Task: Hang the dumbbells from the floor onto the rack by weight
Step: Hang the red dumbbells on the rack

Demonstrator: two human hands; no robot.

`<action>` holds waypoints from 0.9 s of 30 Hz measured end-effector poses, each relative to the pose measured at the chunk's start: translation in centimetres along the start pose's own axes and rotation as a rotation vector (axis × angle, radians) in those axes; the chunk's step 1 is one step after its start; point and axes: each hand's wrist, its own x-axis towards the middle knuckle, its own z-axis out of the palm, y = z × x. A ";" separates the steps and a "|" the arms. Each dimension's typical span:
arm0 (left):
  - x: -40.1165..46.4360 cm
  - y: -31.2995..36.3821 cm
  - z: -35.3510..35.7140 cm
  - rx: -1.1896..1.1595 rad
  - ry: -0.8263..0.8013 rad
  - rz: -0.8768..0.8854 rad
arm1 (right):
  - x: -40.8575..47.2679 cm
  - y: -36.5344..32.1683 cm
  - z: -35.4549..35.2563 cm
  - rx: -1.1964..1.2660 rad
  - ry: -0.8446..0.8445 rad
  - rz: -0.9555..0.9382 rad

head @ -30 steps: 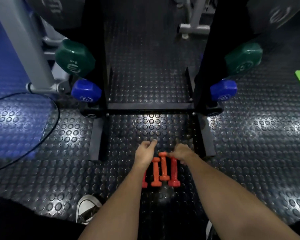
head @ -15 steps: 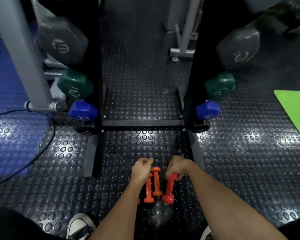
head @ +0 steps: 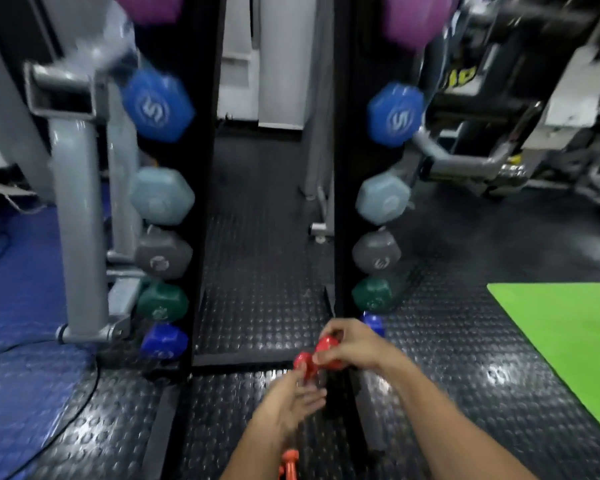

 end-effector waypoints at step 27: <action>-29.8 36.2 25.6 0.258 -0.011 1.429 | -21.9 -32.3 -20.2 0.109 0.840 -1.038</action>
